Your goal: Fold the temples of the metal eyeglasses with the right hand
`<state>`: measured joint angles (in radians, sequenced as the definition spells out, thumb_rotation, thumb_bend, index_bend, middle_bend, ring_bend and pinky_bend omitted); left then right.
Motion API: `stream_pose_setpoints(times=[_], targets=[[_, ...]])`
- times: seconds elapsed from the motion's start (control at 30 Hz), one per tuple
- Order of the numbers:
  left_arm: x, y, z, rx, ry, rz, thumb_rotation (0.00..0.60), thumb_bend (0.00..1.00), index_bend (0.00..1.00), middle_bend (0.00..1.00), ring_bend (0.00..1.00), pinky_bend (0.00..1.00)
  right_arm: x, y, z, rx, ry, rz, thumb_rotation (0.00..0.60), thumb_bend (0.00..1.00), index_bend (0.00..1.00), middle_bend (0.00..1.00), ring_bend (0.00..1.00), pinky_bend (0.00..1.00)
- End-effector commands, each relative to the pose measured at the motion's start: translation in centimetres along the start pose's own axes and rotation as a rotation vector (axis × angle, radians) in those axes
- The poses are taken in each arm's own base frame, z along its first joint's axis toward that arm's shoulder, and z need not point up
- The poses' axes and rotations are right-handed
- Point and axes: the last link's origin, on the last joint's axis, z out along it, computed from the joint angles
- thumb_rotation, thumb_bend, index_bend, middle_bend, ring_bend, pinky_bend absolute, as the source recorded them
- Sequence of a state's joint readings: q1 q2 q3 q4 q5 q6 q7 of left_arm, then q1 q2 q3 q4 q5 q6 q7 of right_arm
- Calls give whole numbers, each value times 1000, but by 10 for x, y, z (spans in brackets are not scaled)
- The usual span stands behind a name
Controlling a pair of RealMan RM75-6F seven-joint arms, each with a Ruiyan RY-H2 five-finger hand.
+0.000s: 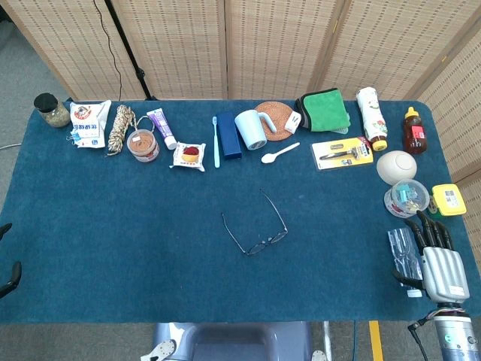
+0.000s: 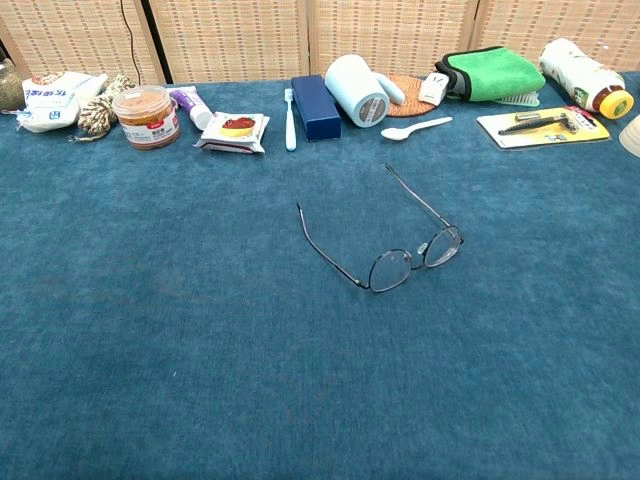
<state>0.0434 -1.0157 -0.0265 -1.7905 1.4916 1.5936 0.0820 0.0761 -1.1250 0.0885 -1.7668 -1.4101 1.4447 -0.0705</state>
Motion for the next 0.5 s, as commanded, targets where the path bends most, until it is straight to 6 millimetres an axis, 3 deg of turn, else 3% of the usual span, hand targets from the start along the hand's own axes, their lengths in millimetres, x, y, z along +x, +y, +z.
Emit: stream_pose_setpoints(times=[0.03,0.5], targets=[[-1,1,1,1,-1,1,560,454,139,0,7,0,-1,1,1,-4,-6,0,600,141,123,0,0,0],[-4,1,3,4,-2,-4,560,454,138,0,8,0,-4,-3,6,9,-18,-5,600,141,123,0,0,0]])
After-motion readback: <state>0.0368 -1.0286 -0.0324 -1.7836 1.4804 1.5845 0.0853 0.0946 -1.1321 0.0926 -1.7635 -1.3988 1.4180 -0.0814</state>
